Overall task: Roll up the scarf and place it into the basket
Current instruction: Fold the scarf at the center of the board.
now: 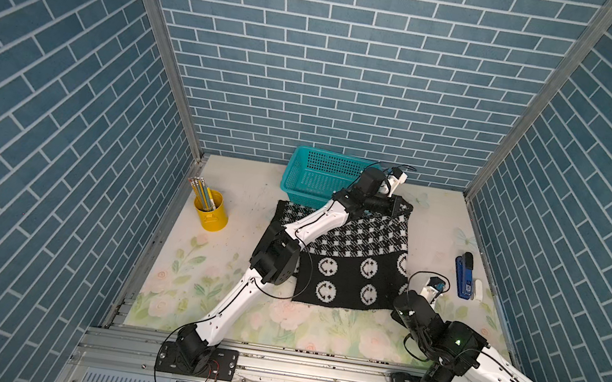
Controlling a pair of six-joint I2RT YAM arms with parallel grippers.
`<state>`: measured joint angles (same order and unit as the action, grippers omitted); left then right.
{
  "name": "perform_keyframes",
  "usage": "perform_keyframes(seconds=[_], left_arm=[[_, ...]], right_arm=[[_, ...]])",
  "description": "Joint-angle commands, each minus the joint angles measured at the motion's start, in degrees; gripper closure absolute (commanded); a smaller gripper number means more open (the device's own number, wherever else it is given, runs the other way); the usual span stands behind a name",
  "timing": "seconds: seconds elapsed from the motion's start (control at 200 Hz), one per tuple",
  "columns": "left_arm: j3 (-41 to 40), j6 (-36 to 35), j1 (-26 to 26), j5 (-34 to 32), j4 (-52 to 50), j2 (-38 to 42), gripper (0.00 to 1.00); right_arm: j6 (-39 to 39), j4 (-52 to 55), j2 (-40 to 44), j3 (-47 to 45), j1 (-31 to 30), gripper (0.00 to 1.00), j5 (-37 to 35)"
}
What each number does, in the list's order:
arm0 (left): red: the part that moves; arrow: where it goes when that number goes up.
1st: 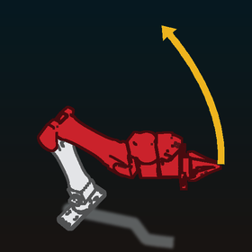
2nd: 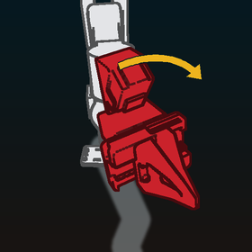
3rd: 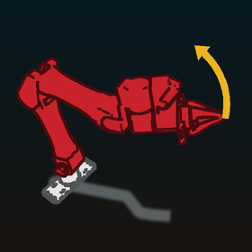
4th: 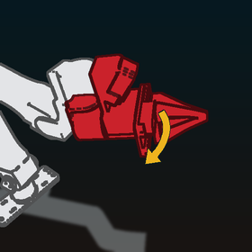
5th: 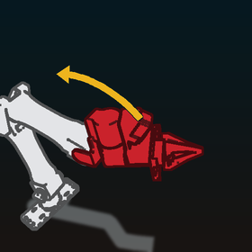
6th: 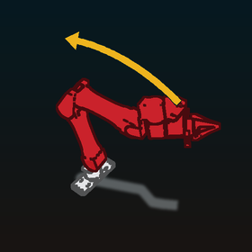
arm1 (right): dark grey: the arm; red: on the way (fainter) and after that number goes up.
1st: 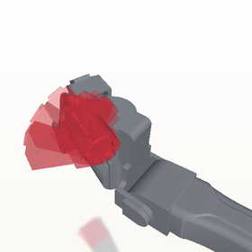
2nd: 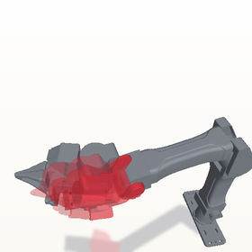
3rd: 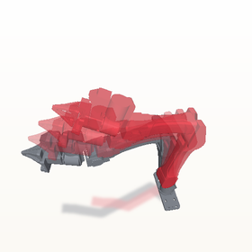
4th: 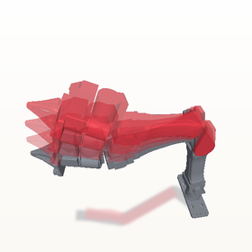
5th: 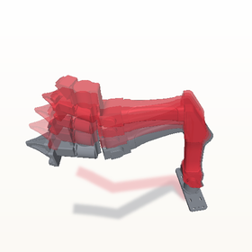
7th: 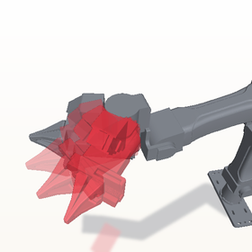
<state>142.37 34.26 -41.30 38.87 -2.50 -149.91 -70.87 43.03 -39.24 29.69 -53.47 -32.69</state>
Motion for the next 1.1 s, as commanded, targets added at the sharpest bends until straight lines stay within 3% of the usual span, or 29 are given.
perform_keyframes(seconds=[0.0,0.035,0.05,0.19,0.27,0.355,0.455,0.5,0.595,0.755,0.89,1.095], left_arm=[[-1.22,5.52,2.59,3.97,12.50,1.01,0.24],[-2.42,7.29,3.09,4.70,15.87,1.89,0.04],[-2.86,7.53,3.26,4.45,16.46,2.35,0.00],[-4.50,5.61,6.41,3.70,13.81,7.55,0.00],[-12.28,1.94,9.13,2.67,9.78,14.61,0.00],[-31.45,-1.62,12.28,-1.47,10.92,27.11,0.00],[-54.69,0.77,17.90,-6.35,17.23,41.66,0.00],[-62.42,2.27,21.15,-8.16,17.65,47.22,0.00],[-72.40,3.35,28.83,-16.21,8.88,58.78,0.00],[-76.20,1.32,40.84,-27.54,-9.25,74.46,0.00],[-75.16,-1.57,49.59,-23.79,-16.44,79.30,0.00],[-75.71,-4.47,54.45,-19.44,-18.11,81.68,0.00]], right_arm=[[-4.95,9.26,-0.02,3.51,0.21,0.22,-6.88],[-4.85,10.28,-0.82,4.63,0.15,0.14,-7.60],[-4.30,10.55,-1.24,5.10,0.16,0.13,-7.81],[2.68,7.47,-4.57,9.80,-0.41,0.02,-8.40],[15.74,-4.31,-7.47,10.53,-0.96,0.01,-3.63],[26.14,-15.16,-16.97,13.59,-0.89,0.00,5.20],[33.02,-23.46,-31.92,20.33,-0.95,0.00,14.21],[34.80,-26.07,-37.69,23.40,-1.22,0.00,15.97],[37.93,-29.41,-48.11,30.12,-1.27,0.00,19.74],[42.93,-25.54,-63.45,46.02,-0.22,0.00,22.03],[43.81,-20.15,-73.60,56.76,0.81,0.02,22.23],[43.80,-12.49,-81.95,65.84,1.10,0.10,20.65]])
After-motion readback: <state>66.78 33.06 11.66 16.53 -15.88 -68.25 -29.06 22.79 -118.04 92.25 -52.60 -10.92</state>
